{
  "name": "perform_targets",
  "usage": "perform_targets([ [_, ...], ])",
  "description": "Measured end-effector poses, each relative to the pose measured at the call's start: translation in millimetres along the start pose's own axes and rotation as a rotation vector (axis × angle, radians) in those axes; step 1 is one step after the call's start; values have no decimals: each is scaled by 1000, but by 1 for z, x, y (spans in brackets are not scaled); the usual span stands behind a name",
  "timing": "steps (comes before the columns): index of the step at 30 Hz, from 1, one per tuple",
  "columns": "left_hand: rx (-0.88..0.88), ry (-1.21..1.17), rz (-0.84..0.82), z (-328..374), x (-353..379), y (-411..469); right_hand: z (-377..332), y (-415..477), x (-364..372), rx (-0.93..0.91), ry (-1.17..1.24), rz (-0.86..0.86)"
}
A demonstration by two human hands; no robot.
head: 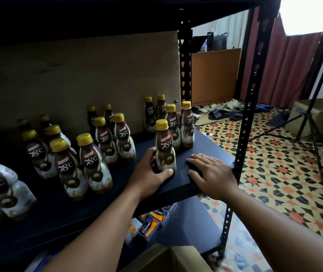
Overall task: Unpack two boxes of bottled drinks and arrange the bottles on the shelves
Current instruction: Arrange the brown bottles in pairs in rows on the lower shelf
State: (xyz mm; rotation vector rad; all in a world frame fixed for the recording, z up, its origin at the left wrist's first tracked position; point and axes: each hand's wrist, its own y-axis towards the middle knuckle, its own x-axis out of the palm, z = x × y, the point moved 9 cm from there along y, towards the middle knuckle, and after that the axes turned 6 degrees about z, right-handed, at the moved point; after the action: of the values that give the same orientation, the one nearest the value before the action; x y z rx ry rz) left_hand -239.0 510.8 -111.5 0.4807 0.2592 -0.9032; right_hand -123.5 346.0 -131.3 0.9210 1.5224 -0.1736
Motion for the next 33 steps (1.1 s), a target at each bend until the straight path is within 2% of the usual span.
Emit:
perform_targets([
  [11, 16, -28, -4, 1, 2, 1, 0, 0, -2, -5, -15, 33],
  [25, 7, -57, 1, 2, 0, -2, 4, -6, -1, 4, 29, 196],
  [33, 21, -76, 22, 9, 0, -4, 4, -4, -1, -7, 26, 212],
])
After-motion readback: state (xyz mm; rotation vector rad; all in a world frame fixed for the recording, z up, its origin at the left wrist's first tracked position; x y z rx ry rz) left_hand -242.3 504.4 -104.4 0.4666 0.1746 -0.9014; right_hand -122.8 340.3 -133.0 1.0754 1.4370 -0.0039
